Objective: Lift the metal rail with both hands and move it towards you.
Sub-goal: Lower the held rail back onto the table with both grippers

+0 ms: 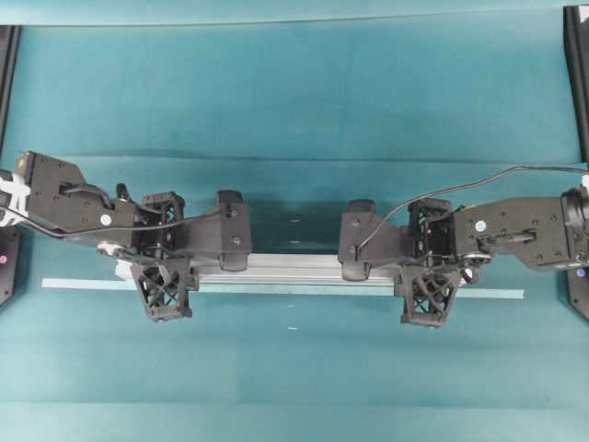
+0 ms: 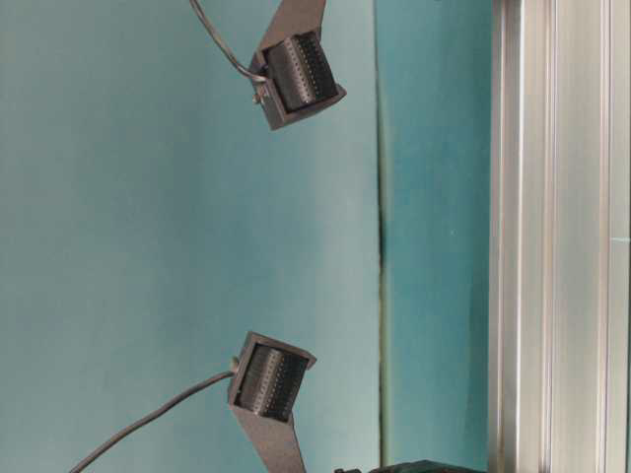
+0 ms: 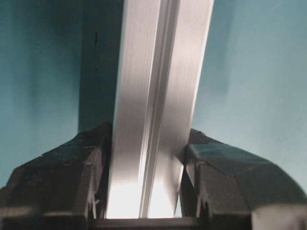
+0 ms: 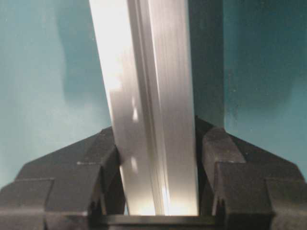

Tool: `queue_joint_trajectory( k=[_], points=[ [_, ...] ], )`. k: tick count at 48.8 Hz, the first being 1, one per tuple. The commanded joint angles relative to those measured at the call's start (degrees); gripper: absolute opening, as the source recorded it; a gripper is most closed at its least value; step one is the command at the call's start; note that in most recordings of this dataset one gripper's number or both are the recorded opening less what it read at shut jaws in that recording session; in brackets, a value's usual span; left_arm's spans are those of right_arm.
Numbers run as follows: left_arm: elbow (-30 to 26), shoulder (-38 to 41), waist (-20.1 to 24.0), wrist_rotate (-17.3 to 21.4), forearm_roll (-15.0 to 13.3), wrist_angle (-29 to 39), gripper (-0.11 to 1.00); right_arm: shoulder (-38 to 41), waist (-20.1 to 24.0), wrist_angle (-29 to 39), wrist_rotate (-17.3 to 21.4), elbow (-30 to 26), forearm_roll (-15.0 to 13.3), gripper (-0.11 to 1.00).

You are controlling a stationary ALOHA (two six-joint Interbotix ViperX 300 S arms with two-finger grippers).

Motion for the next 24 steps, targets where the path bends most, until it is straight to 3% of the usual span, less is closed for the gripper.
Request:
queue_joint_trajectory(
  k=[1,9,24],
  points=[
    [-0.4,-0.4,1.7,-2.0,-0.4,-2.7,0.29,0.5,1.2,-3.7,1.0,-0.9,0.8,0.4],
    [-0.4,-0.4,1.6,-0.1,-0.4,-3.6,0.29,0.4,1.2,-4.4,1.0,-0.8,0.8,0.4],
    [0.1,-0.5,1.6,0.2,-0.4,-3.8,0.29,0.5,1.2,-4.3,1.0,-0.9,1.8,0.4]
  ],
)
